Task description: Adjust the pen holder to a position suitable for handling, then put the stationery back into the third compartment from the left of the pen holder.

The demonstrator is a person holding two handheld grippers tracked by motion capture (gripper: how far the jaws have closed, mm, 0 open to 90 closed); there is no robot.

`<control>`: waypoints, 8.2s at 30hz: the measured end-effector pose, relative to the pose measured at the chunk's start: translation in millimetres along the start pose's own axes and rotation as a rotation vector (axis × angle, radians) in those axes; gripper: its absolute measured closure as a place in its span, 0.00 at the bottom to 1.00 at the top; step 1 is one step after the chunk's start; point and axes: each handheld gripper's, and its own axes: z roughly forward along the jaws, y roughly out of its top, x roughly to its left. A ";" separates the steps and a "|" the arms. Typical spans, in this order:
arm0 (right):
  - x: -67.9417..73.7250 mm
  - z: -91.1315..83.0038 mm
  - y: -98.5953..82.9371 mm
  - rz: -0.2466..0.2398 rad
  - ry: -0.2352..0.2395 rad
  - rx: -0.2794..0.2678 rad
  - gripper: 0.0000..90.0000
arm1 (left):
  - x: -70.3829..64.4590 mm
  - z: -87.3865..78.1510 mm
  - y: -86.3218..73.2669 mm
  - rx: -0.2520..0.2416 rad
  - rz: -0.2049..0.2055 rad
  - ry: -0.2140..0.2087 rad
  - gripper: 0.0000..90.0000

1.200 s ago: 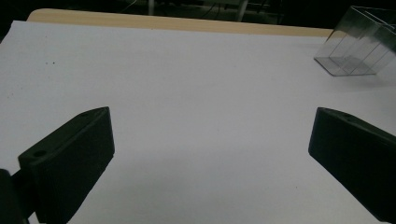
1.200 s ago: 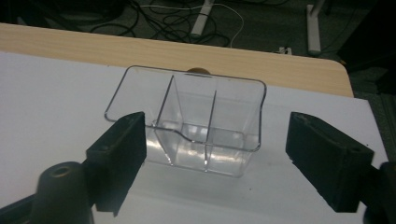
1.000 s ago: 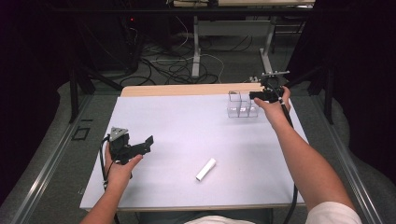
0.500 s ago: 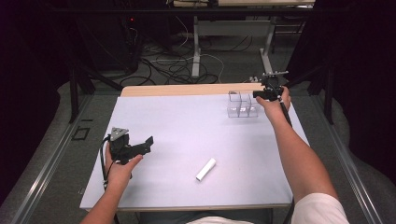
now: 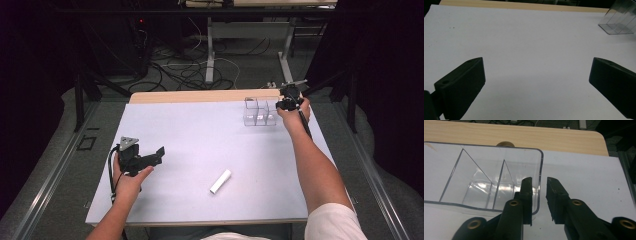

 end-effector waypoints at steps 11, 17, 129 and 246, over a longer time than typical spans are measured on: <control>5.5 0.3 -1.1 0.056 -0.050 0.013 0.99 | -1.0 0.4 -0.8 0.017 0.000 -0.002 0.01; 5.3 -0.7 -0.6 0.069 -0.046 0.022 0.99 | 0.5 -0.3 -1.0 0.014 -0.006 -0.002 0.01; 123.3 -23.0 -93.2 -0.052 0.321 -0.076 1.00 | -2.1 4.4 -0.6 0.021 0.009 0.009 0.02; 35.4 -85.1 -149.0 -0.094 0.404 -0.242 0.12 | -158.5 60.7 -21.7 0.684 0.168 -0.407 0.65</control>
